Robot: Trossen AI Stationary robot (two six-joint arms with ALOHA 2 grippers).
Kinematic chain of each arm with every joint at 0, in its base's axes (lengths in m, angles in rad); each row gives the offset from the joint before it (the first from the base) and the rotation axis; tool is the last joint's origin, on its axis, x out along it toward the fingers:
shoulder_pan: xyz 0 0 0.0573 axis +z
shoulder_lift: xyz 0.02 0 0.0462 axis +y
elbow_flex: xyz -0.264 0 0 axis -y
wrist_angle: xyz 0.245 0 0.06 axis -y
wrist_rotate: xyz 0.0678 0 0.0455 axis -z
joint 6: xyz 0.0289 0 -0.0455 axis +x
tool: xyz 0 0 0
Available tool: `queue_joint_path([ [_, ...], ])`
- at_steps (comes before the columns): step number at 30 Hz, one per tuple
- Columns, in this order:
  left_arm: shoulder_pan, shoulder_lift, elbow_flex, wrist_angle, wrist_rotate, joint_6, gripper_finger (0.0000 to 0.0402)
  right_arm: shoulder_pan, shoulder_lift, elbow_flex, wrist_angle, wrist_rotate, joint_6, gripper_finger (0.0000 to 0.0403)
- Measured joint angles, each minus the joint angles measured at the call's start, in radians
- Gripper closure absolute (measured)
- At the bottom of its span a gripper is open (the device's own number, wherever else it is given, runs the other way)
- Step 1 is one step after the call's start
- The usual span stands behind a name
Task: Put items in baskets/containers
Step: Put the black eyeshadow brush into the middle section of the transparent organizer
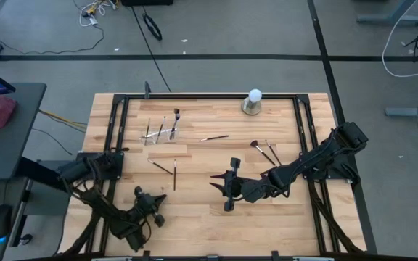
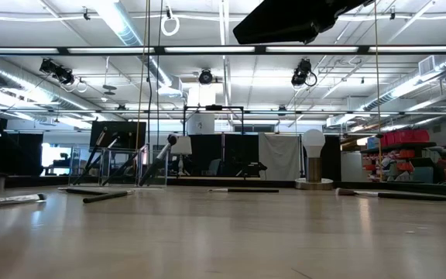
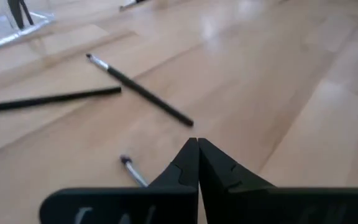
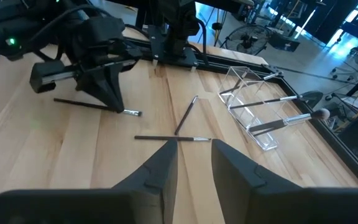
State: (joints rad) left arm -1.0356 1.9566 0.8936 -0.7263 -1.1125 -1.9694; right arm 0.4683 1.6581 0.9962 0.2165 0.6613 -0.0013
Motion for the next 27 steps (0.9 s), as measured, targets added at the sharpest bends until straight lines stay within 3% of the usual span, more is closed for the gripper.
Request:
queue_joint_path([
  [5, 0.027, -0.107, 0.0, -0.056, 0.081, 0.019, 0.0369, 0.0, 0.0, 0.0, -0.002, 0.0, 0.0, 0.0303],
  [13, 0.029, -0.231, 0.002, -0.053, 0.444, 0.036, 0.0256, 0.0, 0.0, 0.0, -0.008, 0.0, 0.001, 0.0303],
  [17, 0.033, -0.184, 0.002, -0.044, 0.445, -0.005, 0.0199, 0.0, 0.0, 0.0, -0.008, 0.0, 0.002, 0.0303],
  [20, 0.044, -0.126, 0.003, -0.033, 0.437, -0.009, 0.018, 0.0, 0.0, 0.0, -0.008, 0.0, 0.002, 0.0303],
  [24, 0.047, -0.052, 0.009, -0.036, 0.399, -0.008, 0.0182, 0.0, 0.0, 0.0, -0.009, 0.0, 0.002, 0.0303],
  [27, 0.028, -0.027, 0.01, -0.044, 0.383, -0.016, 0.0205, 0.0, 0.0, 0.0, -0.011, 0.0, 0.003, 0.0303],
])
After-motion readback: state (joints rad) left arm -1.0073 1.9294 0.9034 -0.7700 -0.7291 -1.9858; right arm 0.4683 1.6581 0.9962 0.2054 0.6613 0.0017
